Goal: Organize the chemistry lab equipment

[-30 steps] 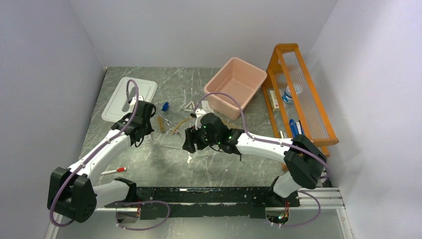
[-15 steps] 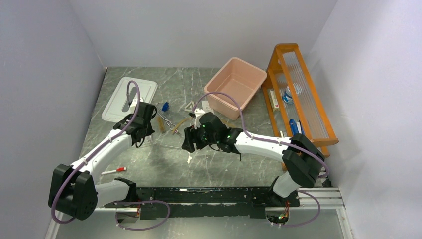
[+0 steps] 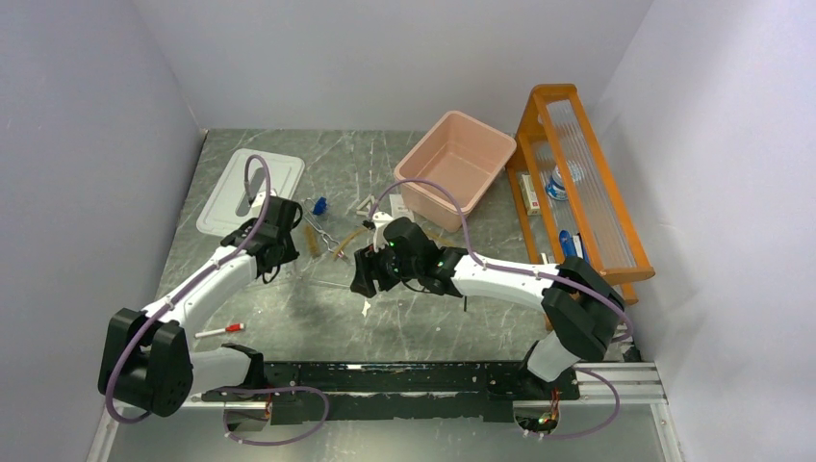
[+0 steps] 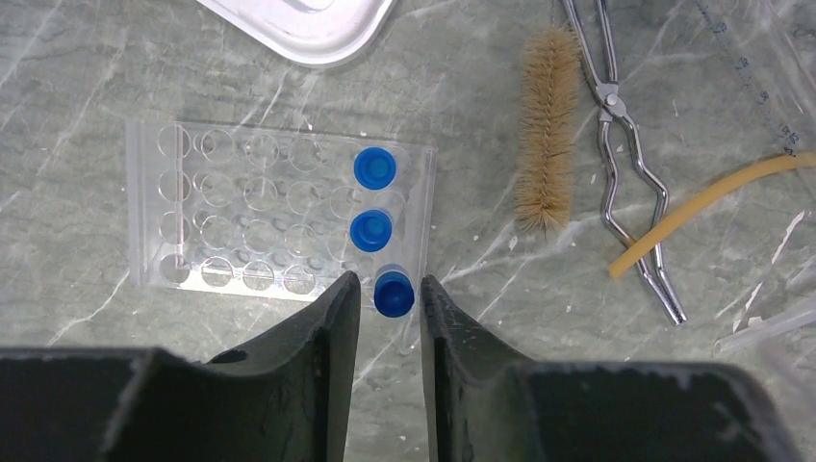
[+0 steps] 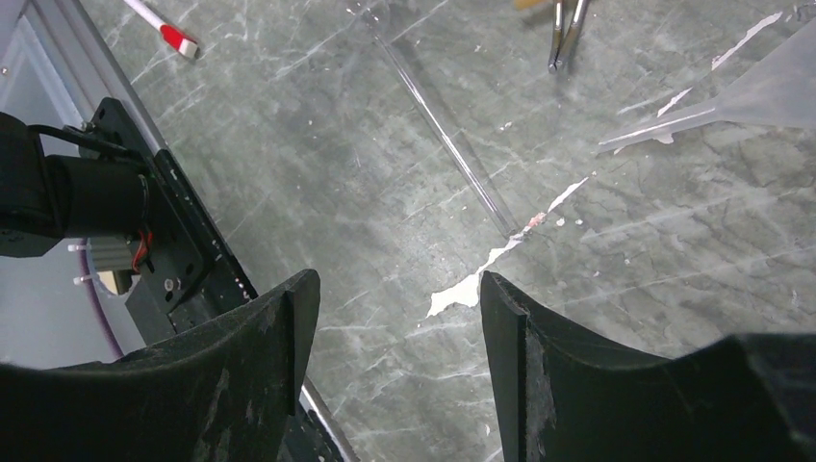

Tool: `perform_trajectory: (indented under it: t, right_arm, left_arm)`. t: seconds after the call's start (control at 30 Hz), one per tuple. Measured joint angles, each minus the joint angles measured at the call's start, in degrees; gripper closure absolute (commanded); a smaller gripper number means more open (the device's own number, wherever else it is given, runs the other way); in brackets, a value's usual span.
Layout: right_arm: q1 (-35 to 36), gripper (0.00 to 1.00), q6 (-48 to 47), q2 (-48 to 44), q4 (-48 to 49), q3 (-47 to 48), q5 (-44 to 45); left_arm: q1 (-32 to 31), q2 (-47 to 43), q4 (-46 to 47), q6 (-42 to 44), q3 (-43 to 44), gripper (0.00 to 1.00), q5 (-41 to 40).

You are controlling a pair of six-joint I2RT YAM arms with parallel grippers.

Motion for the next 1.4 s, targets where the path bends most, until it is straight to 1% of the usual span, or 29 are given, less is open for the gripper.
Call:
perform_trajectory:
  t: [0.17, 0.4, 0.6, 0.7, 0.83, 0.93, 1.13, 1.4]
  right_arm:
    - [-0.02, 0.35, 0.0, 0.0, 0.0, 0.0, -0.57]
    - [-0.02, 0.35, -0.02, 0.0, 0.0, 0.0, -0.63]
    - [-0.02, 0.35, -0.02, 0.0, 0.0, 0.0, -0.66]
    - [-0.02, 0.35, -0.02, 0.0, 0.0, 0.0, -0.66]
    - [-0.02, 0.35, -0.02, 0.0, 0.0, 0.0, -0.66]
    - [-0.02, 0.34, -0.02, 0.0, 0.02, 0.0, -0.7]
    - [-0.02, 0.34, 0.0, 0.0, 0.09, 0.0, -1.05]
    - [-0.02, 0.34, 0.0, 0.0, 0.39, 0.0, -1.05]
  left_arm:
    - [0.35, 0.22, 0.11, -0.17, 0.0, 0.59, 0.33]
    - [0.9, 0.46, 0.02, -0.17, 0.37, 0.57, 0.76]
    - [1.66, 0.37, -0.37, -0.13, 1.86, 0.53, 1.27]
    - [1.86, 0.24, -0.5, -0.11, 2.38, 0.48, 1.38]
    - [2.14, -0.28, -1.18, -0.09, 2.45, 0.47, 1.77]
    - [2.43, -0.5, -1.22, 0.35, 2.43, 0.49, 2.45]
    - [3.5, -0.35, -1.46, 2.19, 2.43, 0.58, 3.8]
    - [4.11, 0.5, -2.29, 3.32, 2.43, 0.63, 4.31]
